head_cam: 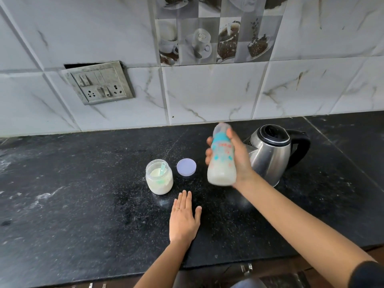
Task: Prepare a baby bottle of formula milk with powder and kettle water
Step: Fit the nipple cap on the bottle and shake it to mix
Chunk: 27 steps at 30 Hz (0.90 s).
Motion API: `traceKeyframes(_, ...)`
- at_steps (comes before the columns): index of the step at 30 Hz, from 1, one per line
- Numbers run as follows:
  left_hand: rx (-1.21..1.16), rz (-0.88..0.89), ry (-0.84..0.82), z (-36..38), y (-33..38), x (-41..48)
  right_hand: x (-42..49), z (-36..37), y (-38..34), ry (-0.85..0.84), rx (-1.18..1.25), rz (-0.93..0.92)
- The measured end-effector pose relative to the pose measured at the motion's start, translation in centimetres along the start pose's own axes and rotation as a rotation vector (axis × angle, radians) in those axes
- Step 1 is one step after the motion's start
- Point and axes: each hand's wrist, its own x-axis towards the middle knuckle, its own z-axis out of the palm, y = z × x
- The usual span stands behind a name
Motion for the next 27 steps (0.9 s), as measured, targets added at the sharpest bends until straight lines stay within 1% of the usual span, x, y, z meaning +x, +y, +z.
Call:
traceKeyframes(3, 0.011, 0.003, -0.005, 0.0, 0.0, 0.1, 1.3, 0.0, -1.9, 0.16, 0.191, -0.067)
traceKeyframes(4, 0.015, 0.005, -0.004, -0.1, 0.0, 0.1, 1.2, 0.0, -1.8, 0.158, 0.188, -0.061)
traceKeyframes(7, 0.01, -0.001, -0.008, -0.1, 0.0, 0.1, -0.4, -0.2, 0.5, 0.028, -0.005, 0.014)
traceKeyframes(9, 0.002, -0.003, -0.002, 0.0, 0.0, 0.0, -0.7, -0.1, 0.9, 0.005, -0.05, 0.028)
traceKeyframes(13, 0.024, 0.002, -0.003, -0.1, 0.0, 0.1, 1.0, -0.2, -0.9, 0.144, 0.2, -0.048)
traceKeyframes(14, 0.02, 0.002, -0.002, -0.1, 0.0, 0.1, 0.8, -0.3, -0.7, 0.137, 0.183, -0.038)
traceKeyframes(18, -0.001, -0.002, -0.004, -0.1, 0.1, 0.0, -0.8, -0.5, 1.3, 0.021, -0.055, 0.03)
traceKeyframes(19, 0.0, -0.001, -0.001, -0.1, 0.1, 0.0, -0.7, -0.4, 1.1, 0.03, -0.043, 0.025)
traceKeyframes(22, 0.006, -0.001, -0.006, -0.1, 0.0, 0.1, 0.7, 0.0, -0.6, 0.156, 0.207, -0.047)
traceKeyframes(23, 0.0, -0.002, -0.002, -0.1, 0.0, 0.1, 0.8, 0.0, -0.8, 0.177, 0.23, -0.06)
traceKeyframes(24, -0.001, 0.0, 0.0, -0.2, 0.1, 0.0, 0.6, 0.0, -0.6, 0.165, 0.193, -0.048)
traceKeyframes(27, 0.004, -0.003, -0.012, -0.1, 0.1, 0.1, -0.8, -0.5, 1.5, 0.032, -0.037, 0.025)
